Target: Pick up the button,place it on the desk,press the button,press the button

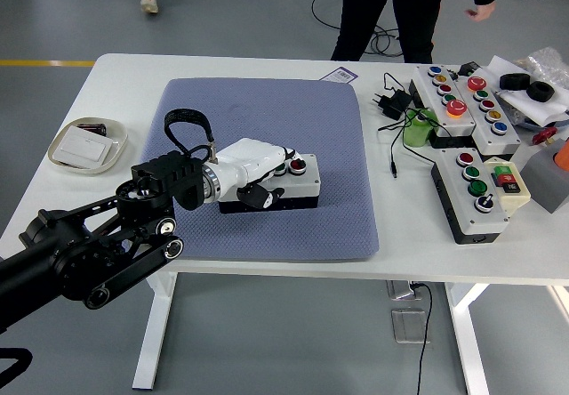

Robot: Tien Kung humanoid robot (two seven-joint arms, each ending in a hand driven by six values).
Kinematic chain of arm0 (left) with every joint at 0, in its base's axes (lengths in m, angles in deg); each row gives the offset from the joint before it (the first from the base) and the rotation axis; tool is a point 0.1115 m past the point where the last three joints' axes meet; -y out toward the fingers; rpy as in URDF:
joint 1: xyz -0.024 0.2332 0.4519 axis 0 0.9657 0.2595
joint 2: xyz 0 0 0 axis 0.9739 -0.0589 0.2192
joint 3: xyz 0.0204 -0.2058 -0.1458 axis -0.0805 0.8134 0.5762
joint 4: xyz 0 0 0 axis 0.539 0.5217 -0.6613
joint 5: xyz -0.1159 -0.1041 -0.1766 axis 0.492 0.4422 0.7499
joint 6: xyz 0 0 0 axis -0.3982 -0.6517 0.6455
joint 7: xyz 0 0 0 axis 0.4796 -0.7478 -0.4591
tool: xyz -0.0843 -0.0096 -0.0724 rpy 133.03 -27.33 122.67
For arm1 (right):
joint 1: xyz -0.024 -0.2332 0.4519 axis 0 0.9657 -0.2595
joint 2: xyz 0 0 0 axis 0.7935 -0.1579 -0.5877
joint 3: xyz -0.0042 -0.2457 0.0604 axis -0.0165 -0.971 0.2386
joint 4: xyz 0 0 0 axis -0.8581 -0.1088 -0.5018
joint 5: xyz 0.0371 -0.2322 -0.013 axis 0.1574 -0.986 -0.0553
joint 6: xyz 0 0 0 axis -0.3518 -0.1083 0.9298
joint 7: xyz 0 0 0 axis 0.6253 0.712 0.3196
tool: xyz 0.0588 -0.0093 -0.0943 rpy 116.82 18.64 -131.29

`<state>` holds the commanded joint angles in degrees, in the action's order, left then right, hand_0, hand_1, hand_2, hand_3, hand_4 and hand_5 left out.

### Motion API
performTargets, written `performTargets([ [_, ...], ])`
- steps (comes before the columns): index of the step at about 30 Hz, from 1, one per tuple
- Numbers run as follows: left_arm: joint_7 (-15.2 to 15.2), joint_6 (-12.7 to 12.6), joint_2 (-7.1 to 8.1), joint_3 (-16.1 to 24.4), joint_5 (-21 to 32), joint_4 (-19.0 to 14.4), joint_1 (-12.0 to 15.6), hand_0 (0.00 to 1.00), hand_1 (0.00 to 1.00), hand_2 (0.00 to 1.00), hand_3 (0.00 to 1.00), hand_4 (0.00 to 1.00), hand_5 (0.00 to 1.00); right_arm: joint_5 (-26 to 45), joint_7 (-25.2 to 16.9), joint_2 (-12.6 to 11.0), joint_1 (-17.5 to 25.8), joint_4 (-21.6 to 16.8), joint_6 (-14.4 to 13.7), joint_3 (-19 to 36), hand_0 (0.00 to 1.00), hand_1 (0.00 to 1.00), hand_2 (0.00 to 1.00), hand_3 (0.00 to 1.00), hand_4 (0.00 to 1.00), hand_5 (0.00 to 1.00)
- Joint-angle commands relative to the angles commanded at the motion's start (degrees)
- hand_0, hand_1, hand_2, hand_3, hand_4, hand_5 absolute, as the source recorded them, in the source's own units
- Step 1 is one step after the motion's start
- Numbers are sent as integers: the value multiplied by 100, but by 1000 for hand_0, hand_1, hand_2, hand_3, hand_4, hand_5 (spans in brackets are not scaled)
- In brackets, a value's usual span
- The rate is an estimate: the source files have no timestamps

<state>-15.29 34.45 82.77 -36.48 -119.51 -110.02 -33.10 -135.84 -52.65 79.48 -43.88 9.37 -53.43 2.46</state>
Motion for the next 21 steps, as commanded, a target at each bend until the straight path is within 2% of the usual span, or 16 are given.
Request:
performTargets([
  [10,-80,287,20,-36,-26,36,32,46,2,34,807,555,2,-9,3,0,12,0,0,0,644,535,616,612,259,286],
  [19,-80,254,30,32,-59,39,18,44,2,34,807,556,2,3,-4,1,-2,0,3,-1,644,535,616,612,259,286],
  [21,-58,172,48,108,-61,-19,30,44,2,34,807,556,2,6,-6,4,-10,0,-1,10,644,535,616,612,259,286],
])
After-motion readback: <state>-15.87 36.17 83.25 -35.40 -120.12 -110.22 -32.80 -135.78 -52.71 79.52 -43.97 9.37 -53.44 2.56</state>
